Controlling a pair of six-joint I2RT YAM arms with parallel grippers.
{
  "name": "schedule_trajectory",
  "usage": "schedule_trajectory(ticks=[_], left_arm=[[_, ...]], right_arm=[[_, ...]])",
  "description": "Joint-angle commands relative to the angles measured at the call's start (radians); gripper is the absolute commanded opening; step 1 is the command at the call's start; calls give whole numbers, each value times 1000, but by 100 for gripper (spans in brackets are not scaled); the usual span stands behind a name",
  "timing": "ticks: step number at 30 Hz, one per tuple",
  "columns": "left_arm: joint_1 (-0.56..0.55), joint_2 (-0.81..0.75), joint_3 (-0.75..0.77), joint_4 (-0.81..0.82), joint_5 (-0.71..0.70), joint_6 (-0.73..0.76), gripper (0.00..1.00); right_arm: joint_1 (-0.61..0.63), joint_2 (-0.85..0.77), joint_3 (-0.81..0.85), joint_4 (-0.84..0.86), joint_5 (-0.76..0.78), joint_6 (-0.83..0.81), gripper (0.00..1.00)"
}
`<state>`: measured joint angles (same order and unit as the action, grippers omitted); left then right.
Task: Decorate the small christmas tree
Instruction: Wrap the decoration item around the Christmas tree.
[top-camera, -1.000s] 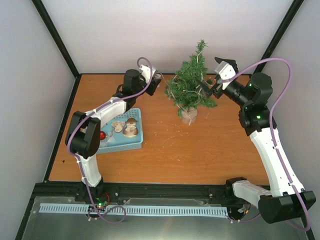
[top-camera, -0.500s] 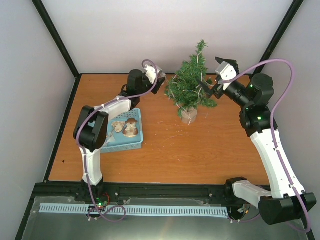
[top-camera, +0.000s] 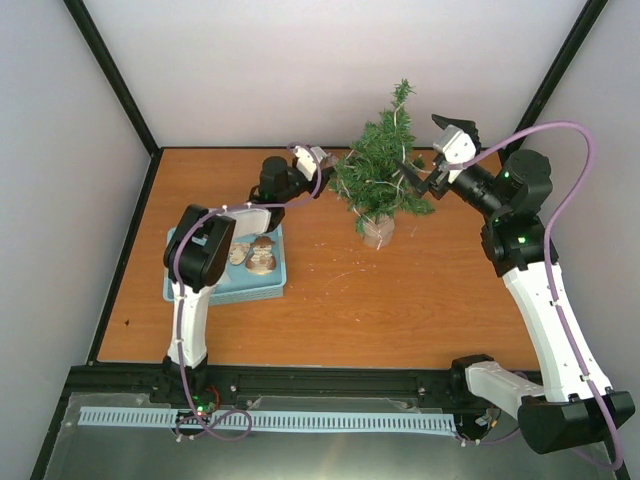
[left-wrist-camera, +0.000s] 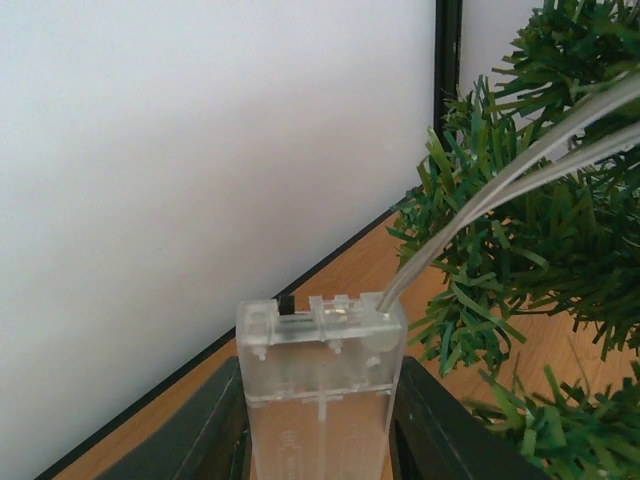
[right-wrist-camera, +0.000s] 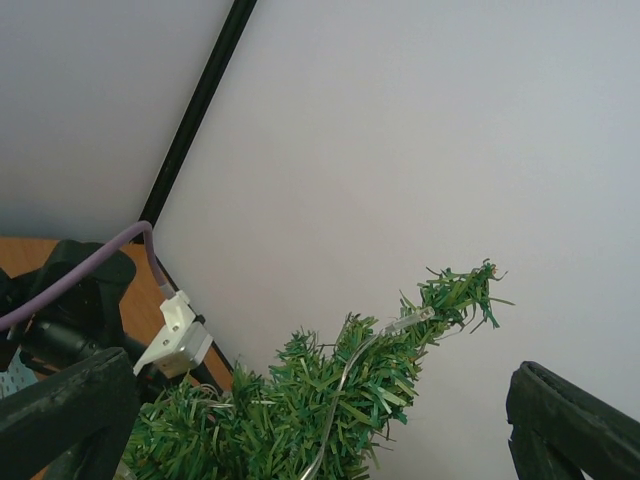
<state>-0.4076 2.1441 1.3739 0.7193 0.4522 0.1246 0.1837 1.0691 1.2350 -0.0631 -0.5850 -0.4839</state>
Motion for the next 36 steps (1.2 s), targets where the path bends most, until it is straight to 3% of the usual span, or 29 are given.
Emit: schedule_trajectory(ticks=[1, 13, 19, 27, 36], left_arm=[[6, 40, 29, 136, 61, -35, 25], [8, 96, 21, 201, 188, -145, 31], [10, 116, -2, 261, 167, -186, 32], [39, 163, -47, 496, 178, -437, 35], [28, 204, -52, 505, 206, -506, 40]], right_arm=[[-6, -20, -5, 10, -14, 6, 100], [-6, -23, -4, 17, -22, 11, 100], [-6, -22, -2, 20, -31, 17, 100], [-6, -27, 1, 20, -32, 16, 100], [-6, -30, -1, 31, -39, 23, 100]])
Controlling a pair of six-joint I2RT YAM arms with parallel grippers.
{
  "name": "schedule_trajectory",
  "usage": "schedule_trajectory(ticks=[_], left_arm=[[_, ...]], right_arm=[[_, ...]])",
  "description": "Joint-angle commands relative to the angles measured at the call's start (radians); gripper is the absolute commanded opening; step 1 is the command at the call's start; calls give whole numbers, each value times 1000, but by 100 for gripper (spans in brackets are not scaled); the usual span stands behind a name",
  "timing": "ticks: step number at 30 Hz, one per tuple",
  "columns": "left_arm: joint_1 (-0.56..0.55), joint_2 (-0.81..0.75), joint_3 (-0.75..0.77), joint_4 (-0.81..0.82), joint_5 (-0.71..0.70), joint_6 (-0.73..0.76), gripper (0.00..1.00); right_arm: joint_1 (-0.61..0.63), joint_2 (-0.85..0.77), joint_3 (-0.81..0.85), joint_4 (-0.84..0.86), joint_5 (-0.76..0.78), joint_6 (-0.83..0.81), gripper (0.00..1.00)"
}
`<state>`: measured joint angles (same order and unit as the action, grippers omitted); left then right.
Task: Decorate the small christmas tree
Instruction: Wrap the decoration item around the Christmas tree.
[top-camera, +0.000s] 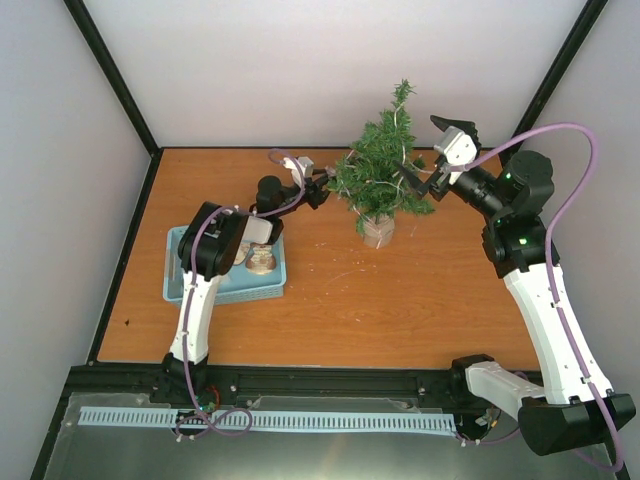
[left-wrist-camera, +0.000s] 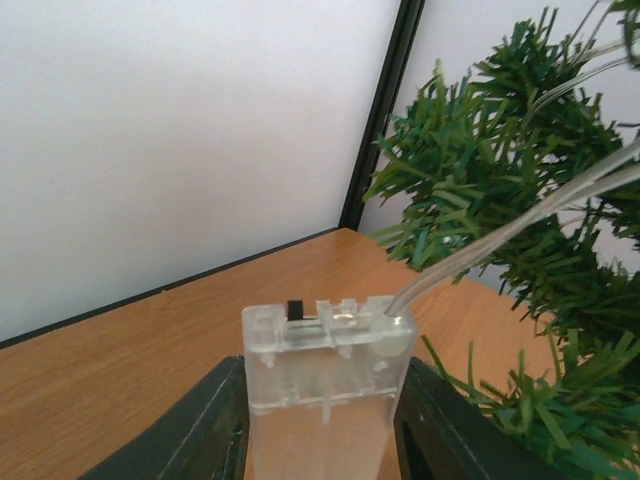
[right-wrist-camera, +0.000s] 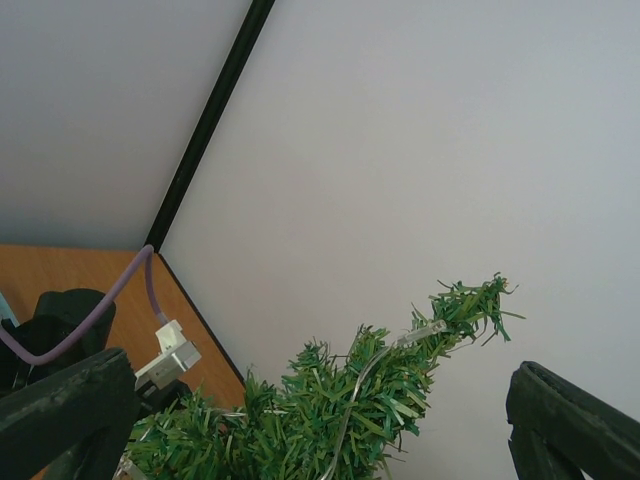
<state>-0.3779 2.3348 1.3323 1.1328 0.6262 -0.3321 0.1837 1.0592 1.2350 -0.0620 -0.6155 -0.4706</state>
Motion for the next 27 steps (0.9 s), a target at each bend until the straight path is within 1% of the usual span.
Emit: schedule_trajectory(ticks=[1, 6, 14, 21, 25, 27], left_arm=[[-4, 10, -17, 95, 32, -49, 41], [-9, -12, -36, 97, 31, -67, 50], [-16, -75, -89, 112, 33, -65, 58], [-25, -124, -154, 143, 9, -90, 63], [-26, -154, -174, 114, -30, -89, 64], [-25, -174, -180, 70, -79, -86, 65]], right_arm=[[-6, -19, 0, 31, -9, 9, 100], [-6, -14, -3, 40, -14, 15, 100], [-6, -22, -3, 42, -9, 12, 100], [-7, -28, -4, 41, -8, 9, 100], [-6, -35, -6, 40, -9, 16, 100], [-6, -40, -8, 38, -6, 16, 100]])
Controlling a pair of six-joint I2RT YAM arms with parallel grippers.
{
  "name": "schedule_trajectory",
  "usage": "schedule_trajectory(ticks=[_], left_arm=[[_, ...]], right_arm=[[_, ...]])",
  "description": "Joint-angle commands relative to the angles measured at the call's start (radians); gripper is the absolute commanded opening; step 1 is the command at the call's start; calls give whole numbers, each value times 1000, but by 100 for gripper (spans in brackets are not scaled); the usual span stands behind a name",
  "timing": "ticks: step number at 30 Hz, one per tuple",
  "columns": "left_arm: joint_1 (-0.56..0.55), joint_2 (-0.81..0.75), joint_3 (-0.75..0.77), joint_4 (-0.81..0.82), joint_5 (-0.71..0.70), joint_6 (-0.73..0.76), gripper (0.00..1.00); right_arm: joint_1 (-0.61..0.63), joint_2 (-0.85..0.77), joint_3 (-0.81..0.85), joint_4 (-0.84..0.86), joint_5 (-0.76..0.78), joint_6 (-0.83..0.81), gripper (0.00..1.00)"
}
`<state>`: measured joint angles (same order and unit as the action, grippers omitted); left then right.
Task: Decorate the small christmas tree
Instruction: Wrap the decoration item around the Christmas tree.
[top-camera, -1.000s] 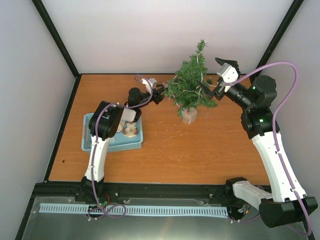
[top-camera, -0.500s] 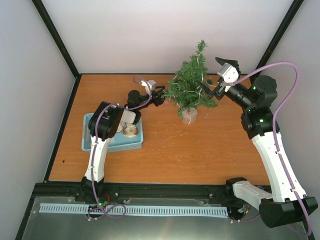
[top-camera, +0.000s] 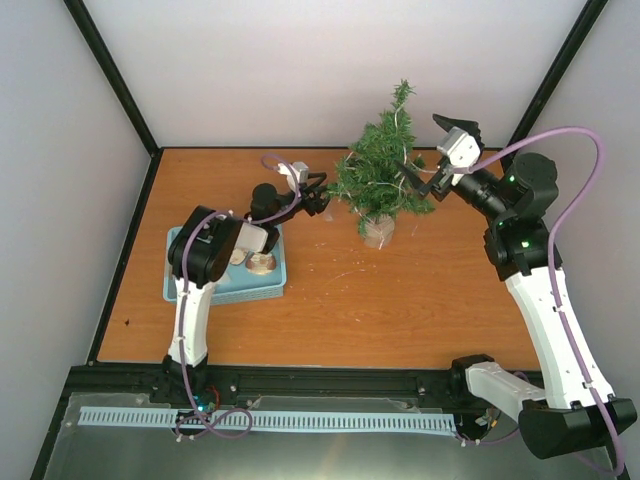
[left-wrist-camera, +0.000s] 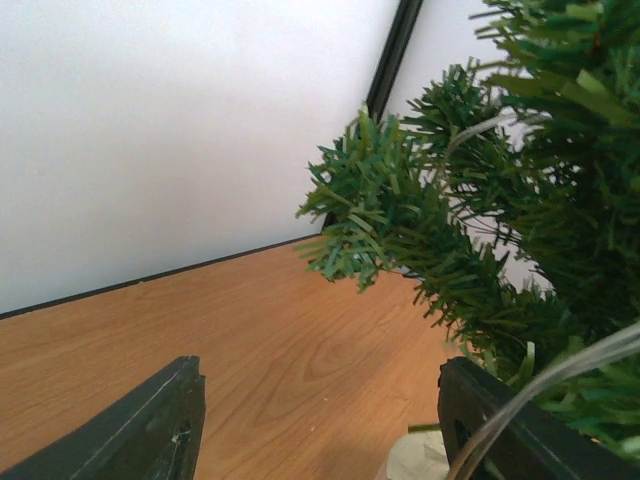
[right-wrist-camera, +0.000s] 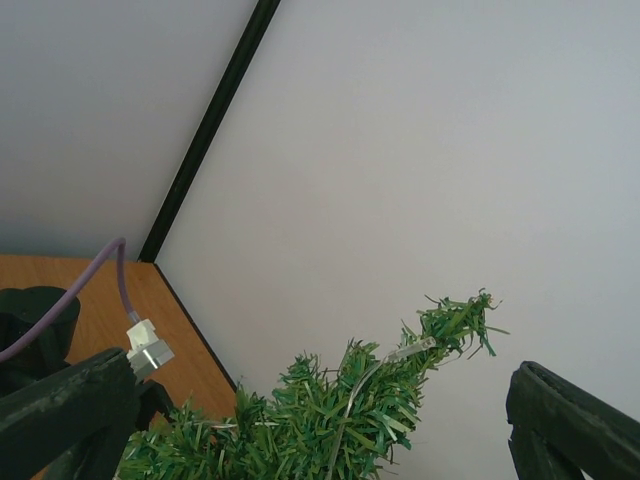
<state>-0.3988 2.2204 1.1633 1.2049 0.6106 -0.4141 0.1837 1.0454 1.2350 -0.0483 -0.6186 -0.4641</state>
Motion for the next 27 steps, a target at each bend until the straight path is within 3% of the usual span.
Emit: schedule_trajectory(ticks=[1, 6, 18, 27], left_arm=[[-5, -74, -13, -27, -88, 9, 65], [-4, -123, -24, -86, -142, 53, 72], [-5, -204, -108, -133, -61, -2, 72], [-3, -286, -56, -441, -144, 92, 78]], right_arm=[[-6, -30, -8, 22, -1, 10, 100], [-6, -41, -11, 15, 7, 10, 100], [-6, -55, -21, 36, 0, 38, 100], [-6, -77, -23, 20, 0, 41, 100]])
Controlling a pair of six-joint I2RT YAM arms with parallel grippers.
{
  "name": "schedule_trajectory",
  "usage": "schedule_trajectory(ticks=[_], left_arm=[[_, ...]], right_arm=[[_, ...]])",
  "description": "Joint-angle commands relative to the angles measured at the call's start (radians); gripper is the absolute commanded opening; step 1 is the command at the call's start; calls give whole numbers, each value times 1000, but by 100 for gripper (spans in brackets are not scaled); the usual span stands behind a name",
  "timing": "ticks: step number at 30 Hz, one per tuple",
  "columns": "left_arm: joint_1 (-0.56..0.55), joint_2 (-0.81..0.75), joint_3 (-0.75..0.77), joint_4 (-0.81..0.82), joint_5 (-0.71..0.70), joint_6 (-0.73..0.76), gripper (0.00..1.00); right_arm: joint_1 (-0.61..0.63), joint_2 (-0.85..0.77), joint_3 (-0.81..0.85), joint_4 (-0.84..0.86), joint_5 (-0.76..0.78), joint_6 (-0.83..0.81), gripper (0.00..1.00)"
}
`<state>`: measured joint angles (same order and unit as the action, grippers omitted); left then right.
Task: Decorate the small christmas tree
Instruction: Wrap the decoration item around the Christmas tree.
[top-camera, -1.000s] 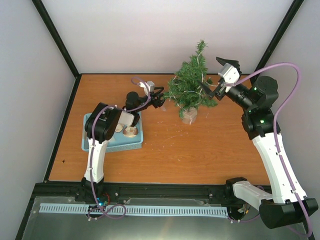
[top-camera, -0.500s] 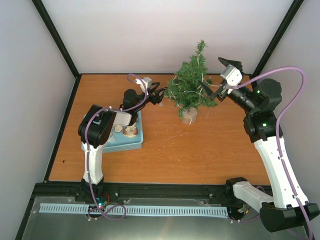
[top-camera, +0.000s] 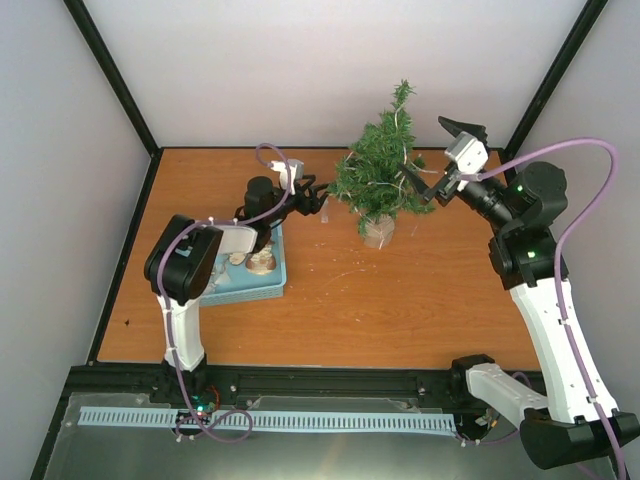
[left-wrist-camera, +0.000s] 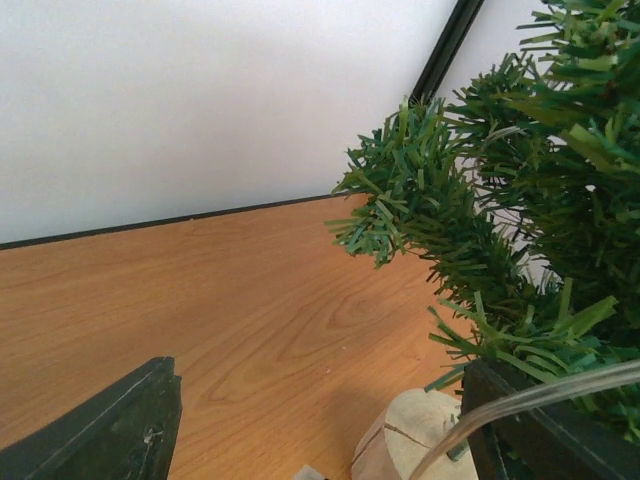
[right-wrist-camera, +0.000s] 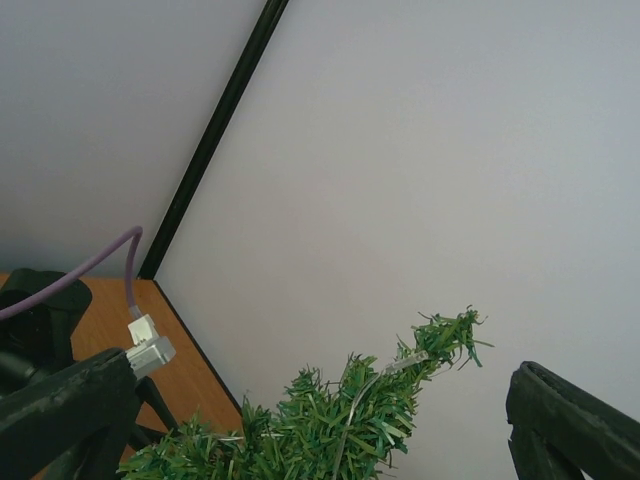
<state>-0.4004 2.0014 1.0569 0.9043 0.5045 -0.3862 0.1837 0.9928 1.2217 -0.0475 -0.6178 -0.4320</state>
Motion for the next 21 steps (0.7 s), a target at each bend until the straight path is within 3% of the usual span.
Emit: schedule_trajectory(ticks=[1, 8, 16, 21], left_arm=[[-2, -75, 56, -171, -52, 73, 78], [0, -127, 39, -261, -76, 116, 81], [7, -164, 93, -470, 13, 194, 80], [15, -158, 173, -657, 21, 306, 66]], right_arm=[[-6, -25, -11, 20, 1, 9, 100], [-6, -28, -15, 25, 0, 16, 100], [-6, -31, -14, 9, 5, -1, 100], [-6, -32, -16, 11, 4, -3, 100]])
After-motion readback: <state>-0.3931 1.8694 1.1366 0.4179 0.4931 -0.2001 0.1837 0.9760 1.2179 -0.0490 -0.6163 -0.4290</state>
